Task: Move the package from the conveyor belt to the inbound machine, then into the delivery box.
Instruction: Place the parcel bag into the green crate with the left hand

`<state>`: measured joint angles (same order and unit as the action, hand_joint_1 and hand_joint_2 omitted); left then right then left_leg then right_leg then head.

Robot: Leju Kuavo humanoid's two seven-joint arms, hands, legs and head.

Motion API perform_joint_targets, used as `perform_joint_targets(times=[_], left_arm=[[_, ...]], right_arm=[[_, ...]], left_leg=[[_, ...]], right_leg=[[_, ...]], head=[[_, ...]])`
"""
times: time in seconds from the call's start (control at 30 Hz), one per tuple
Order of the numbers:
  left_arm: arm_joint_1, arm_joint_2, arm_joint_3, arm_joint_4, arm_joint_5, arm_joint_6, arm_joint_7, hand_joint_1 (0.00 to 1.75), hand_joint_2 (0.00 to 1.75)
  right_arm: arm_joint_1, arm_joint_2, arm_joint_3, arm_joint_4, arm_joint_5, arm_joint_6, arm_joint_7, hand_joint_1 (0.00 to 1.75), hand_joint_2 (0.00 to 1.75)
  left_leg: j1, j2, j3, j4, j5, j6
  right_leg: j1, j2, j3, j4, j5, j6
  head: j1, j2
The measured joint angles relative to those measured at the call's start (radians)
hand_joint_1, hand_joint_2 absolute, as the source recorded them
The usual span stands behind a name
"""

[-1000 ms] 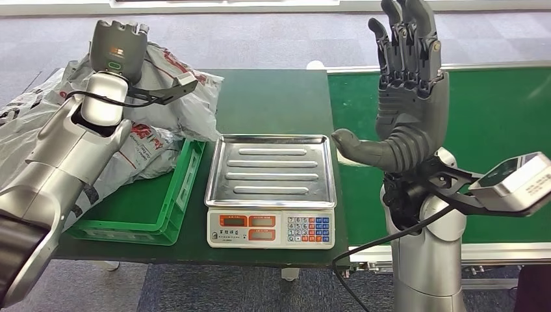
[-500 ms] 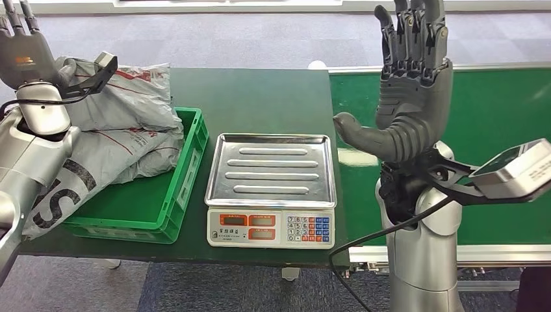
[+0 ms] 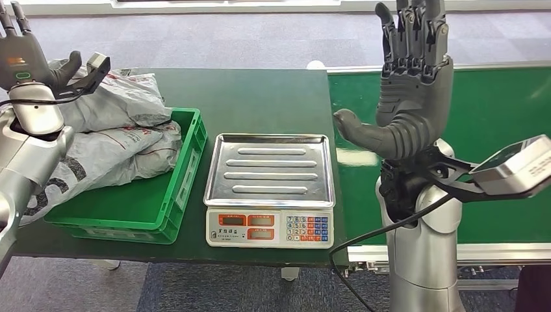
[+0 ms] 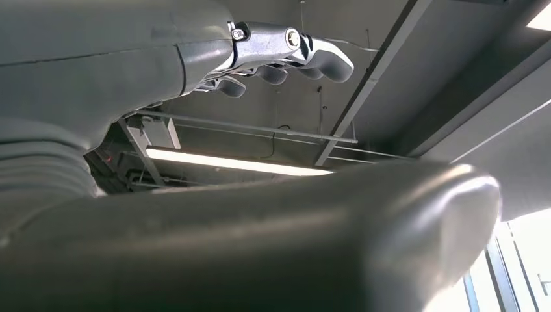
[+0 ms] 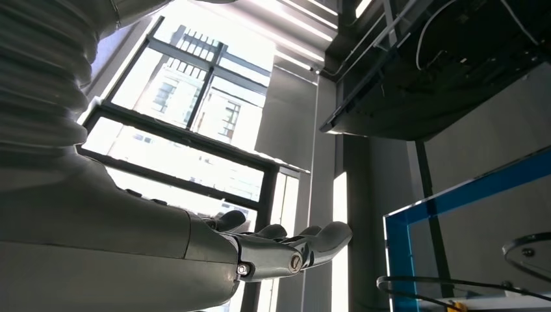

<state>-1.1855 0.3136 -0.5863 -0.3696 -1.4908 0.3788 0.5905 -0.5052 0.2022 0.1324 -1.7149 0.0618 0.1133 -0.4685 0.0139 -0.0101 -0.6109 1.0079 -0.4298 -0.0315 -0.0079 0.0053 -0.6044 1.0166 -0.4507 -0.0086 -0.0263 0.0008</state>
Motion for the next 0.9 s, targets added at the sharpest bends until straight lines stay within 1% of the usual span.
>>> perform_joint_targets(times=[0.2,0.47,0.53,0.6,0.63,0.67,0.7,0.73,0.77,0.8,0.83,0.87,0.9], left_arm=[[0.000,0.000,0.000,0.003,0.000,0.000,0.000,0.00,0.00],[-0.003,0.000,0.000,0.004,0.000,0.003,-0.008,0.00,0.00],[-0.003,-0.001,0.002,0.004,0.000,0.020,-0.019,0.00,0.00],[-0.003,-0.004,0.015,0.003,0.013,0.084,-0.065,0.00,0.00],[-0.002,-0.011,0.035,0.000,0.040,0.137,-0.124,0.00,0.00],[-0.001,-0.021,0.063,-0.008,0.091,0.192,-0.203,0.00,0.44],[0.002,-0.039,0.108,-0.023,0.180,0.235,-0.334,0.00,0.87],[0.008,-0.065,0.167,-0.049,0.304,0.248,-0.493,0.00,1.31],[0.020,-0.096,0.242,-0.094,0.480,0.224,-0.679,0.00,1.75],[0.038,-0.133,0.321,-0.156,0.679,0.175,-0.869,0.00,1.75],[0.063,-0.171,0.394,-0.234,0.884,0.106,-1.022,0.00,1.75],[0.094,-0.205,0.454,-0.322,1.072,0.032,-1.136,0.00,1.75],[0.132,-0.239,0.494,-0.420,1.223,-0.041,-1.187,0.00,1.75]], right_arm=[[0.000,0.000,0.000,0.001,0.000,-0.001,0.000,0.00,1.75],[-0.001,0.000,0.000,0.004,0.000,-0.031,0.001,0.00,1.75],[-0.001,0.000,0.000,0.006,-0.002,-0.040,0.000,0.00,1.75],[-0.002,0.000,0.000,0.006,-0.006,-0.056,-0.003,0.00,1.75],[-0.001,0.000,0.001,0.007,-0.008,-0.065,-0.005,0.00,1.75],[-0.001,-0.001,0.001,0.007,-0.009,-0.073,-0.006,0.00,1.75],[0.001,-0.002,0.001,0.007,-0.011,-0.082,-0.007,0.00,1.75],[0.003,-0.004,0.001,0.007,-0.015,-0.088,-0.009,0.00,1.75],[0.006,-0.007,0.001,0.007,-0.019,-0.091,-0.011,0.00,1.75],[0.009,-0.010,0.001,0.007,-0.023,-0.094,-0.014,0.00,1.75],[0.010,-0.012,0.001,0.007,-0.027,-0.094,-0.017,0.00,1.75],[0.011,-0.013,0.001,0.007,-0.030,-0.094,-0.020,0.00,1.75],[0.012,-0.014,0.001,0.008,-0.033,-0.094,-0.023,0.00,1.75]], left_leg=[[0.000,0.000,0.000,0.000,0.000,0.000],[0.000,0.000,0.000,0.000,0.000,0.000],[0.000,0.000,0.000,0.000,0.000,0.000],[0.000,0.000,0.000,0.000,0.000,0.000],[0.000,0.000,0.000,0.000,0.000,0.000],[0.000,0.000,0.000,0.001,0.000,0.000],[0.000,0.000,0.000,0.001,0.000,0.000],[0.000,-0.001,0.000,0.001,0.001,0.000],[0.000,-0.002,0.000,0.002,0.000,0.000],[-0.001,-0.003,0.000,0.002,0.000,0.000],[-0.002,-0.001,0.000,0.002,0.000,0.001],[-0.003,0.001,0.000,0.002,-0.001,0.002],[-0.004,0.004,0.000,0.002,-0.002,0.004]], right_leg=[[0.000,0.000,0.000,0.000,0.000,0.000],[0.000,0.000,0.000,0.000,0.000,0.000],[0.000,0.000,0.000,0.000,0.000,0.000],[0.000,0.000,-0.001,0.000,0.000,0.000],[0.000,0.000,-0.001,0.000,0.000,0.000],[0.000,0.000,-0.001,0.000,0.000,0.000],[0.000,0.000,-0.001,0.000,0.000,0.000],[0.000,-0.001,-0.001,0.000,0.000,0.000],[0.000,-0.001,0.000,0.000,0.000,0.000],[0.000,-0.001,0.000,0.000,0.000,0.000],[0.000,0.000,0.000,-0.001,0.000,0.001],[-0.001,0.002,0.000,-0.001,0.001,0.002],[-0.002,0.005,0.000,-0.001,0.001,0.002]], head=[[0.000,0.000],[0.000,0.000],[0.000,0.000],[0.000,0.000],[0.000,0.000],[0.000,0.000],[0.000,0.000],[0.000,0.000],[0.000,0.000],[0.000,0.000],[0.000,0.000],[0.001,0.000],[0.001,0.000]])
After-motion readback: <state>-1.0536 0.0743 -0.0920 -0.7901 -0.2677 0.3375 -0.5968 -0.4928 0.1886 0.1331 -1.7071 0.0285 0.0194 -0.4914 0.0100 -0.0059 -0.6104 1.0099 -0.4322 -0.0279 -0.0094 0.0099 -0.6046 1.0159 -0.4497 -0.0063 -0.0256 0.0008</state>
